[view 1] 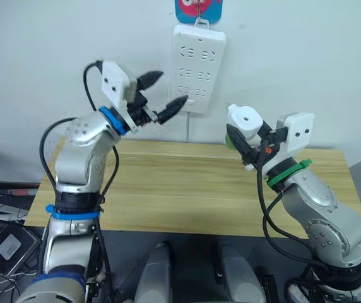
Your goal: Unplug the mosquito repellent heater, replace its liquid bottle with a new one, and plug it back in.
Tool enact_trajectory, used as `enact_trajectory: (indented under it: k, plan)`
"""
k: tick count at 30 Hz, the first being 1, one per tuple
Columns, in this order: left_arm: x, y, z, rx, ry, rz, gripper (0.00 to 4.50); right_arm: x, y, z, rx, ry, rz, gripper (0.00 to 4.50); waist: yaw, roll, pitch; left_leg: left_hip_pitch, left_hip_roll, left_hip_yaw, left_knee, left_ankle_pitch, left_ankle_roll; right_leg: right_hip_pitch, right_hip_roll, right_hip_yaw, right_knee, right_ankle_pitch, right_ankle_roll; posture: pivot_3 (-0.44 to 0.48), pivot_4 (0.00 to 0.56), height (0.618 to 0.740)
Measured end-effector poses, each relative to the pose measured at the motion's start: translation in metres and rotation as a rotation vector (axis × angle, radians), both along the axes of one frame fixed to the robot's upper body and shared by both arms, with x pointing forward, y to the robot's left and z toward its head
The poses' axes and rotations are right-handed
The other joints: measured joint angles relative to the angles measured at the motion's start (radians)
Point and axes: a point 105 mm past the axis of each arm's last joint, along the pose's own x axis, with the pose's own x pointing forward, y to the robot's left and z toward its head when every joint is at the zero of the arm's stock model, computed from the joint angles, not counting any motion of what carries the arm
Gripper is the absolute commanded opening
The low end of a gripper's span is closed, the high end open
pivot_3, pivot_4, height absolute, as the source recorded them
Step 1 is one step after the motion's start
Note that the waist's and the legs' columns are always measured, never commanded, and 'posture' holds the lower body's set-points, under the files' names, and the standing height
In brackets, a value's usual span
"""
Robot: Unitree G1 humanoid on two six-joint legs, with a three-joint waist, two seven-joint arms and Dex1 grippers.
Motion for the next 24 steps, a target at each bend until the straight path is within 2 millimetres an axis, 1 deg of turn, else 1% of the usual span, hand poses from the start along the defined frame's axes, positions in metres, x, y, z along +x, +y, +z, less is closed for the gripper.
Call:
enact_trajectory:
  k: [2,5,10,15,19,22,24]
  plan:
    - [0.01,-0.001,-0.008,0.015,0.019,-0.004,4.5,0.0,0.002,-0.003,-0.009,0.005,0.014,2.96,0.0,0.0,0.0,0.0,0.0,0.0,0.0,0.0,0.0,0.0,0.0,0.0,0.0,0.0,0.0,-0.018,0.255,0.74]
    - [0.02,-0.005,-0.011,0.03,0.025,-0.026,4.5,0.001,0.004,-0.005,-0.021,0.003,0.029,2.96,0.0,0.0,0.0,0.0,0.0,0.0,0.0,0.0,0.0,-0.001,0.0,0.0,0.0,0.0,0.0,-0.023,0.259,0.74]
    - [0.025,-0.015,-0.015,0.061,0.035,-0.117,4.5,0.003,0.005,-0.008,-0.012,0.013,0.038,2.96,0.0,0.0,0.0,0.0,0.0,0.0,0.0,0.0,0.0,-0.001,0.0,0.0,0.001,0.0,0.0,-0.031,0.266,0.74]
    - [0.028,-0.031,-0.028,0.122,0.098,-0.243,4.5,0.005,0.004,-0.004,0.01,0.003,0.028,2.96,-0.001,0.0,0.0,-0.001,0.0,0.0,0.0,0.0,0.0,-0.001,0.0,0.0,0.001,0.0,0.0,-0.036,0.269,0.74]
    - [0.029,-0.035,-0.028,0.116,0.161,-0.314,4.5,0.006,0.001,-0.003,0.005,-0.002,0.014,2.96,-0.004,0.0,0.0,-0.002,0.0,0.0,0.0,0.0,0.001,-0.004,0.0,0.0,0.003,0.0,0.0,-0.054,0.272,0.74]
    - [0.026,-0.038,-0.026,0.097,0.212,-0.373,3.9,0.007,0.002,0.001,-0.004,-0.016,0.01,2.96,-0.006,0.0,0.0,-0.004,0.0,0.001,0.0,0.0,0.0,-0.007,0.0,0.0,0.004,0.0,0.0,-0.057,0.272,0.74]
    - [0.026,-0.036,-0.025,0.064,0.242,-0.388,3.27,0.008,0.002,0.002,-0.01,-0.014,0.007,2.96,-0.007,0.0,0.0,-0.004,0.001,0.001,0.0,0.001,-0.001,-0.007,0.0,0.0,0.004,0.0,0.0,-0.057,0.272,0.74]
